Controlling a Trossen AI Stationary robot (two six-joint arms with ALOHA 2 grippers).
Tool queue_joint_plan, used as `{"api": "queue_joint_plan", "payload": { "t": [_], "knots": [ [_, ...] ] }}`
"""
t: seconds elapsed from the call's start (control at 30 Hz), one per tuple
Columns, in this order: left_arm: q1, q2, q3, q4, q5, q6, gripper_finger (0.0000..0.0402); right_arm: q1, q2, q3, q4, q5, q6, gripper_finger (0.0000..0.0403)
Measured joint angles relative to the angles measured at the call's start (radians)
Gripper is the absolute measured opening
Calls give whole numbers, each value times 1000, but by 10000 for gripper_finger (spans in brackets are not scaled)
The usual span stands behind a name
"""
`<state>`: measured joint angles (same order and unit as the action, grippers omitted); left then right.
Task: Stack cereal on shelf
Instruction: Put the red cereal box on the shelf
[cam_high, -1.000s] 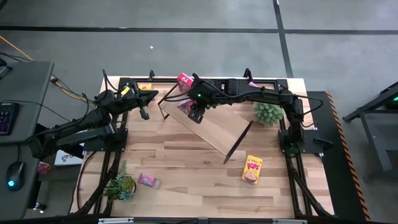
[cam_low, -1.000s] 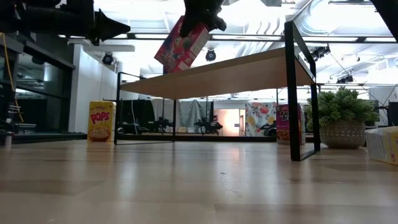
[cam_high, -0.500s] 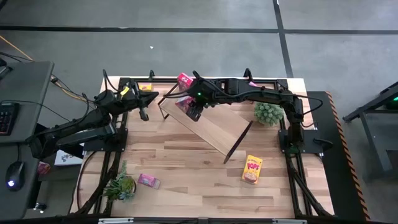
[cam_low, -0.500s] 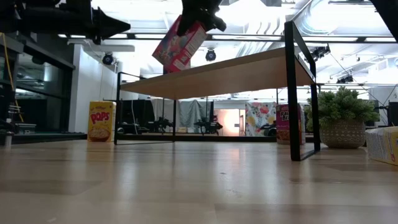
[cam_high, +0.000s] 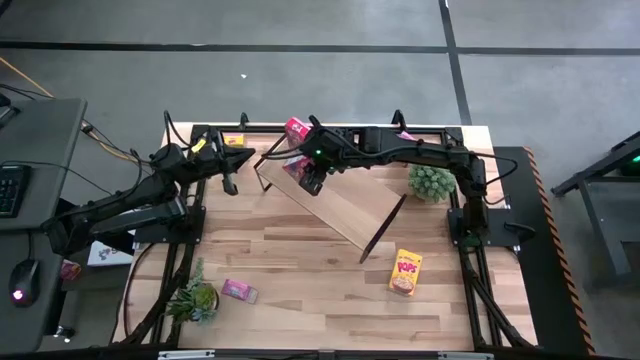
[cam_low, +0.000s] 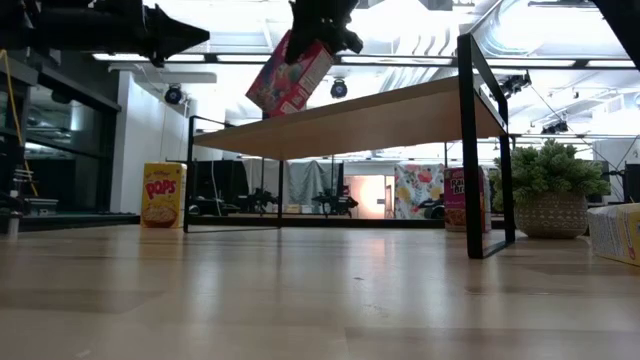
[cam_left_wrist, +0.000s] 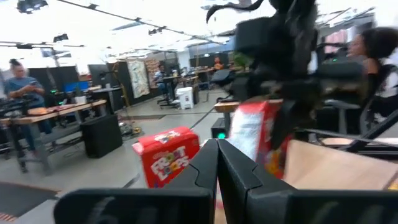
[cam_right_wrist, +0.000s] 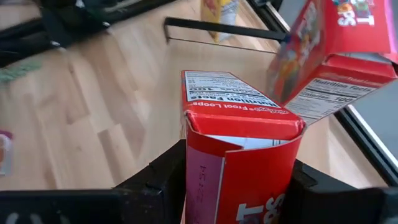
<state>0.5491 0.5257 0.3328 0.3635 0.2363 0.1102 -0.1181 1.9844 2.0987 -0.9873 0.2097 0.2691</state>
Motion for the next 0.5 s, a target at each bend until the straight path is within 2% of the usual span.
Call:
{"api": "queue_joint_plan", "payload": {
  "t": [0.1, 0.37, 0.5],
  "knots": [
    [-1, 0, 4, -1, 32, -5, 0, -3, 9, -2, -6, 34, -7, 165],
    [0, 0, 4, -2, 27, -5, 0, -9, 17, -2, 15, 43, -16, 220],
    [0, 0, 4, -3, 26, -5, 0, -9, 17, -1, 50, 43, -16, 235]
  ]
}}
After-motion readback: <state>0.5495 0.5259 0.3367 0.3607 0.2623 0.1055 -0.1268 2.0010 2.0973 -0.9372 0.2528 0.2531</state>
